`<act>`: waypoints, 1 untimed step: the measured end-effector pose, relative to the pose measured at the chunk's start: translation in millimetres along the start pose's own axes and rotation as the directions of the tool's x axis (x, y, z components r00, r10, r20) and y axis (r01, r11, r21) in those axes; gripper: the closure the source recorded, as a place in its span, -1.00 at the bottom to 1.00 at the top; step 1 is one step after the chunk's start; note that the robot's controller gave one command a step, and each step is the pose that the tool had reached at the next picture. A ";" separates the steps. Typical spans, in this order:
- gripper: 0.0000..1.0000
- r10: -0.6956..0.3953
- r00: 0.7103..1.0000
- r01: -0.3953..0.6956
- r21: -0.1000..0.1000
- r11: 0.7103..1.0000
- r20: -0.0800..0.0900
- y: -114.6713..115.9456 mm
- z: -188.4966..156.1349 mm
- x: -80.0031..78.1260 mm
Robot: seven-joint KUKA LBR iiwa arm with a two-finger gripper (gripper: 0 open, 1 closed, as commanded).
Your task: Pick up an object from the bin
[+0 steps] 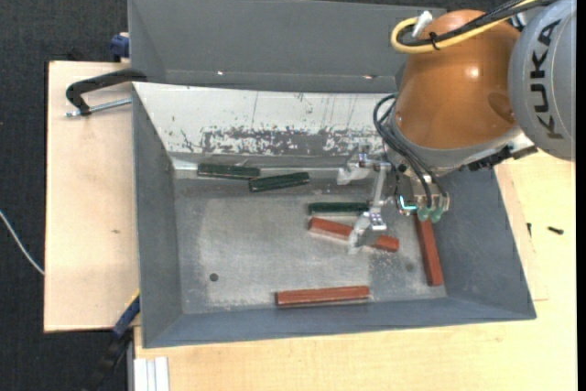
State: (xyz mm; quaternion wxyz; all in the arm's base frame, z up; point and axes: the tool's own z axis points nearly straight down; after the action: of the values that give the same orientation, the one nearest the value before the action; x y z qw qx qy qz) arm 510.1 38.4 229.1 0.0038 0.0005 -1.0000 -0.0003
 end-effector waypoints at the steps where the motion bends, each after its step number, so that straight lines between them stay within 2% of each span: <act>1: -1.00 0.001 1.000 -0.001 -0.001 1.000 0.009 -0.2 -4.3 -1.6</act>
Offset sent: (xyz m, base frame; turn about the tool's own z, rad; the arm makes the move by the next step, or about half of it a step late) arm 0.0442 -0.0437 -0.1591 0.1194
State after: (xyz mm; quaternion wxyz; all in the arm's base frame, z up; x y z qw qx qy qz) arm 511.7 38.1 233.4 -0.0009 -0.0001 -1.0000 -0.0006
